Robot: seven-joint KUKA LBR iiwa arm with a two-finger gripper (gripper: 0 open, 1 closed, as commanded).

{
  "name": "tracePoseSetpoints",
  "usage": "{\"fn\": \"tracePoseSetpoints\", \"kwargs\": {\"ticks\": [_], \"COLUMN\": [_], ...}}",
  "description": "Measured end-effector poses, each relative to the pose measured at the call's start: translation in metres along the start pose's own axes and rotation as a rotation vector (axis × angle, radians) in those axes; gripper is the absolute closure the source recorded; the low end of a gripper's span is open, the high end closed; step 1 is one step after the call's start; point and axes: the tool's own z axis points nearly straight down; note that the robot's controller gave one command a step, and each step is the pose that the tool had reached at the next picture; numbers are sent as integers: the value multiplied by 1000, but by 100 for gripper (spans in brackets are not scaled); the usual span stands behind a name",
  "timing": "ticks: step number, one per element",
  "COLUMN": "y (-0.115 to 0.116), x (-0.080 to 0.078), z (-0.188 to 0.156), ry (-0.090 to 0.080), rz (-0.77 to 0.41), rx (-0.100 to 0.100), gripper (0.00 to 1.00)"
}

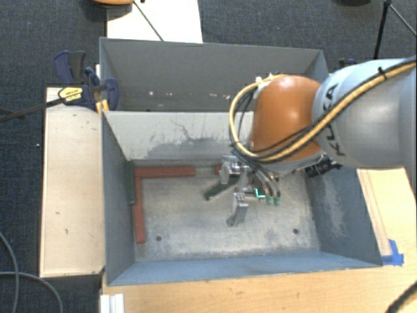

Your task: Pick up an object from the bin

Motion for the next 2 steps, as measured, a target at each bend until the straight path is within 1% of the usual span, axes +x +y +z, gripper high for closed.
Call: {"fn": "tracePoseSetpoints", "kwargs": {"ticks": [1, 2], "y": [0, -13], "x": [-2, -26], "z": [-4, 48], "ry": [-8, -14], "rz": [2, 31], "rx": [-1, -2], "gripper": [0, 0]}}
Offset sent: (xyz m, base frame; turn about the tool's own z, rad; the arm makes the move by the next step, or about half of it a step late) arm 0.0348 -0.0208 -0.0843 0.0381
